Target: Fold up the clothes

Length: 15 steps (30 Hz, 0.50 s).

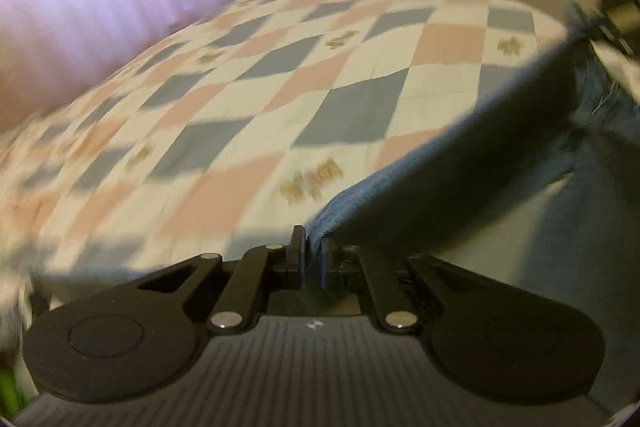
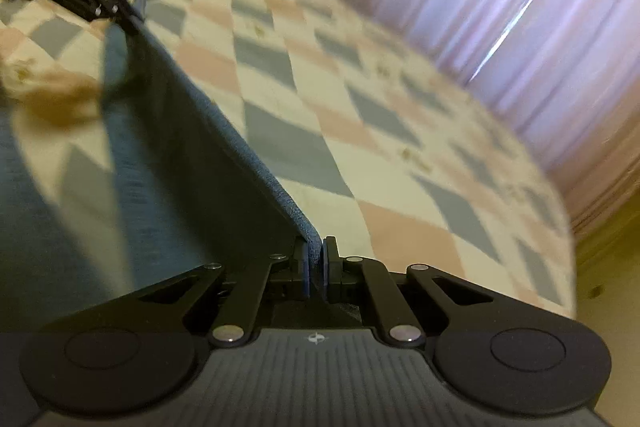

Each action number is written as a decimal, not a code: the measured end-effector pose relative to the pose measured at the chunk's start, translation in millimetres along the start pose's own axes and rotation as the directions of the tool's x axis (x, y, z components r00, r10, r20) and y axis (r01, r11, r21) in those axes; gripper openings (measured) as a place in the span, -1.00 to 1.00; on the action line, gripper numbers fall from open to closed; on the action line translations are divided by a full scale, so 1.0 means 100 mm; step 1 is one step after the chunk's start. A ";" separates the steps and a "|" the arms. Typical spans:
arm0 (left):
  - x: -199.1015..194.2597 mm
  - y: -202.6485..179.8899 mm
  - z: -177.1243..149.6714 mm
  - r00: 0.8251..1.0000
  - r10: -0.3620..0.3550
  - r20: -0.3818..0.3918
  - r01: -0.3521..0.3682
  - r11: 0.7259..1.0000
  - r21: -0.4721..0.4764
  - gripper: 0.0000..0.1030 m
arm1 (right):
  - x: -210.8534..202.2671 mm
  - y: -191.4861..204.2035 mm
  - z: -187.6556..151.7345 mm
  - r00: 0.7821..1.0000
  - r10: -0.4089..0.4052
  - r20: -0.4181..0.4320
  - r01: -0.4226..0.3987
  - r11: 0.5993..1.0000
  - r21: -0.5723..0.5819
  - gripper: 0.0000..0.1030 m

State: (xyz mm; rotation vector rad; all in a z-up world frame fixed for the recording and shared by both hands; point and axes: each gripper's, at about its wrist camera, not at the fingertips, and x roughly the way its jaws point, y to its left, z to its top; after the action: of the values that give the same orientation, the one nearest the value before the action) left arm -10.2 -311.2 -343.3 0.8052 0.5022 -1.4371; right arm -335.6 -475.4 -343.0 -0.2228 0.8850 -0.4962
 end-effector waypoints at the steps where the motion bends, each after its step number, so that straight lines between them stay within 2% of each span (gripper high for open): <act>1: -0.21 -0.12 -0.14 1.000 0.013 -0.006 -0.014 0.999 -0.051 -0.90 | -0.22 0.17 -0.05 1.000 -0.012 0.008 0.012 1.000 -0.002 -0.92; 3: -0.51 -0.39 -0.46 0.998 0.005 -0.062 -0.016 0.983 -0.182 -0.88 | -0.58 0.57 -0.25 1.000 -0.008 -0.011 0.008 1.000 0.016 -0.92; 5: -0.68 -0.66 -0.83 0.990 -0.008 -0.143 -0.034 0.958 -0.284 -0.75 | -0.79 0.94 -0.53 0.995 0.045 -0.086 -0.039 0.997 0.071 -0.89; 7: -0.71 -0.92 -1.14 0.970 -0.001 -0.244 -0.077 0.947 -0.311 -0.60 | -0.87 1.24 -0.87 0.975 0.101 -0.200 -0.072 0.986 0.147 -0.65; 8: -0.72 -1.01 -1.27 0.958 -0.001 -0.287 -0.099 0.938 -0.331 -0.60 | -0.90 1.32 -1.02 0.961 0.135 -0.242 -0.085 0.975 0.205 -0.40; 10: -0.77 -1.10 -1.40 0.952 -0.011 -0.305 -0.115 0.913 -0.391 -0.57 | -0.96 1.43 -1.30 0.929 0.211 -0.304 -0.103 0.936 0.336 -0.39; 11: -0.79 -1.13 -1.45 0.950 -0.017 -0.310 -0.122 0.897 -0.425 -0.52 | -0.99 1.39 -1.42 0.918 0.241 -0.314 -0.092 0.902 0.422 -0.37; 13: -0.80 -1.08 -1.44 0.960 -0.034 -0.278 -0.121 0.843 -0.523 -0.17 | -1.05 1.10 -1.62 0.922 0.256 -0.292 -0.020 0.782 0.623 -0.19; 14: -0.79 -1.03 -1.43 0.963 -0.036 -0.266 -0.127 0.812 -0.570 -0.08 | -1.08 0.92 -1.73 0.932 0.252 -0.263 0.016 0.692 0.721 -0.04; 15: -0.74 -0.96 -1.42 0.966 -0.041 -0.254 -0.133 0.767 -0.628 0.01 | -1.10 0.72 -1.86 0.946 0.235 -0.226 0.049 0.582 0.812 0.01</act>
State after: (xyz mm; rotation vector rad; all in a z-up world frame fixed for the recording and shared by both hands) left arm -88.8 -150.9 -398.3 0.4309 1.0986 -1.0029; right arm -517.1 -354.5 -410.9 0.7863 0.8808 -0.8078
